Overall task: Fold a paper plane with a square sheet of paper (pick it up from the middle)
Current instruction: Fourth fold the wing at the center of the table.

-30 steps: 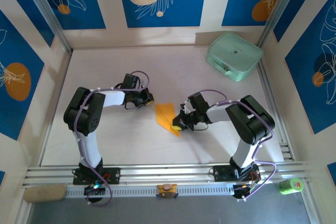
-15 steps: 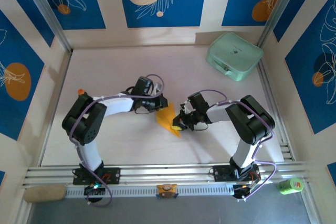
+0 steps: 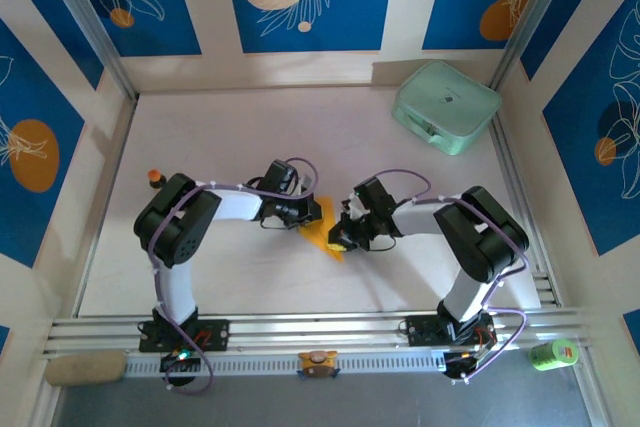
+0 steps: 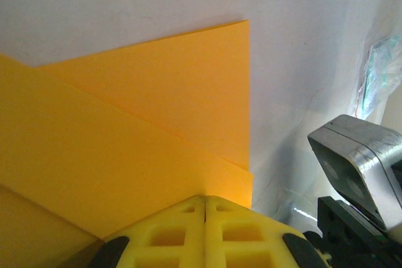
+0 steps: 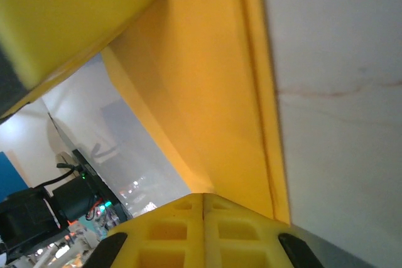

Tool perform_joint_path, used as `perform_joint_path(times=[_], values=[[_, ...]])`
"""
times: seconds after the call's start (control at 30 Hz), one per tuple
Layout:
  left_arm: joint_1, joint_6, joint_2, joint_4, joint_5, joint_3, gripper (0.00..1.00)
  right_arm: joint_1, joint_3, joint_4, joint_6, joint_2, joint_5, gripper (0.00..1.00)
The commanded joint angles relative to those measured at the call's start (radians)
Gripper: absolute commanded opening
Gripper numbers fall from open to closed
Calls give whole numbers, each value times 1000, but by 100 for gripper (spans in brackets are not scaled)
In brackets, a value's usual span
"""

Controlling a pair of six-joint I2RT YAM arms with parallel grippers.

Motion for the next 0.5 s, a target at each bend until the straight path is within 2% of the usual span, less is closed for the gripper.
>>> perform_joint_path(times=[0.0,0.13,0.27,0.47], values=[[8,27,31,-35,-42,-34,0,17,48,-92,-58,-9,29,0],[9,28,34,-32,-39,-31,0,21,83,-106,-79,22,50,0],[11,33,32,-36,-39,-30,0,22,105,-204,-117,57,92,0],[33,35,31,-38,-36,-37,0,23,-18,-147,-98,10,23,0]])
